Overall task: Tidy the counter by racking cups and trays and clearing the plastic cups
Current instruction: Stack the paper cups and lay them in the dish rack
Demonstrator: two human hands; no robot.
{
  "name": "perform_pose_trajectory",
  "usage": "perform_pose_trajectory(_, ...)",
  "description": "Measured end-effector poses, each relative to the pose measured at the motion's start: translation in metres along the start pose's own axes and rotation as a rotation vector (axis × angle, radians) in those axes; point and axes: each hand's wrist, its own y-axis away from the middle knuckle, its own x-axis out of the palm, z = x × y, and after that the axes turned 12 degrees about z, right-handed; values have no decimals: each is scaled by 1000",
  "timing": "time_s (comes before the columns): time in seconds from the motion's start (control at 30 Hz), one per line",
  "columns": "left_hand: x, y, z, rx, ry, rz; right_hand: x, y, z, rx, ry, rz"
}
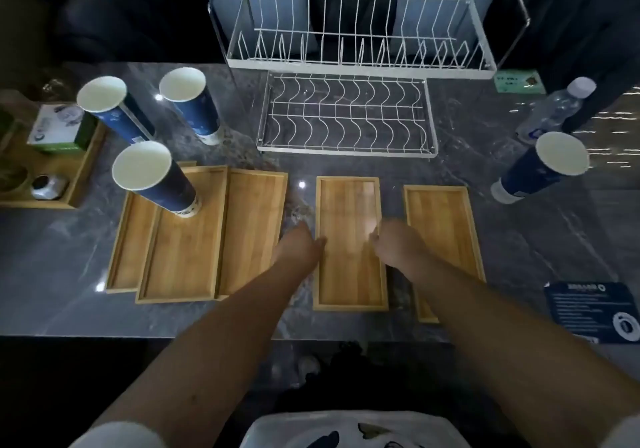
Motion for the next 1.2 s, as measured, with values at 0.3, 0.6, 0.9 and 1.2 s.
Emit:
perform_pose_trajectory(0.3, 5, -13, -9, -79, -134, -18, 1, -28, -7, 122, -46, -29)
perform_pose_trajectory(0.6, 2, -4, -4, -14, -16, -17, 1, -22, -11, 75, -243, -78)
perform_pose_trajectory(0.9, -10, 3, 5, 67, -18, 3, 7, -7, -10, 86, -302, -183)
perform_pose_trajectory(1.2, -5, -7, 4, 72, -52, 12, 9, -16, -9, 166, -265, -149)
